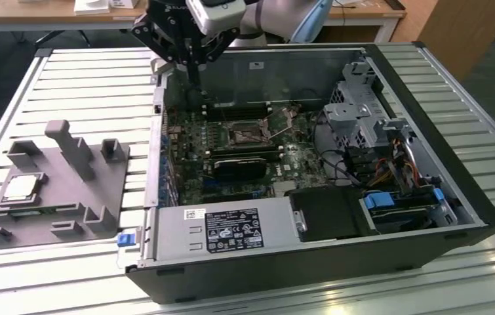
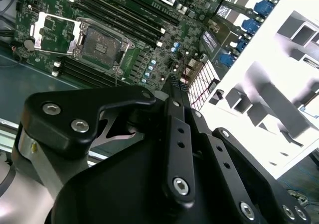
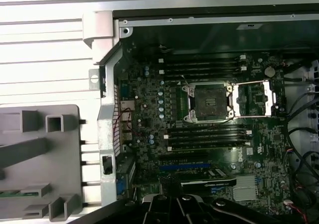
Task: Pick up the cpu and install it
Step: 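Reach for the cpu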
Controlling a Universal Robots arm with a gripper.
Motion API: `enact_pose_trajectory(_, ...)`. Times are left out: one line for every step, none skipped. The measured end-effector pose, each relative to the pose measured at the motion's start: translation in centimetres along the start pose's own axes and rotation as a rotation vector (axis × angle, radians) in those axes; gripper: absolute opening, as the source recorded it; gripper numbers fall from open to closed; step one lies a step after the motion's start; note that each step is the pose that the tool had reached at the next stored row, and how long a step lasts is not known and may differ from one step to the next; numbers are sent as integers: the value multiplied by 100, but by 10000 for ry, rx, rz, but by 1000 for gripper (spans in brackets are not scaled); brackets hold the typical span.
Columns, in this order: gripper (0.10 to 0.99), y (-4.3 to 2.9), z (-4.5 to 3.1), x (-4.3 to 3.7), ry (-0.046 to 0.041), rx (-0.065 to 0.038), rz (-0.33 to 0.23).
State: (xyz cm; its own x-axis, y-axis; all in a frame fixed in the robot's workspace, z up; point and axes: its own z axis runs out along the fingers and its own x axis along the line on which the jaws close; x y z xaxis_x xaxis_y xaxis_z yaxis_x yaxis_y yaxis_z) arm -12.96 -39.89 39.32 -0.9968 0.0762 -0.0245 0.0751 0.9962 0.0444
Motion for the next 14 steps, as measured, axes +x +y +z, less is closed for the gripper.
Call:
enact_pose_trajectory(106,0,0,7,0,0,0)
enact_pose_trajectory(106,-1,0,14,1,0,0)
enact_pose_trajectory(106,-2,0,21,0,0,-1)
enact_pose_trajectory(106,-2,0,27,0,1,0)
enact_pose_trajectory(106,-3,0,34,0,0,0)
enact_pose_trajectory(106,-3,1,39,0,1,0)
enact_pose_trajectory(106,-4,1,46,0,0,0)
enact_pose_trajectory(106,-4,2,51,0,0,0)
enact_pose_trajectory(106,-4,2,57,0,0,0)
enact_pose_trajectory(106,-5,2,64,0,0,0)
enact_pose_trajectory(106,-6,2,70,1,1,0)
enact_pose_trajectory(106,-6,2,76,0,1,1)
enact_pose_trajectory(106,-7,2,84,1,1,0)
enact_pose_trajectory(106,-7,2,92,1,1,0)
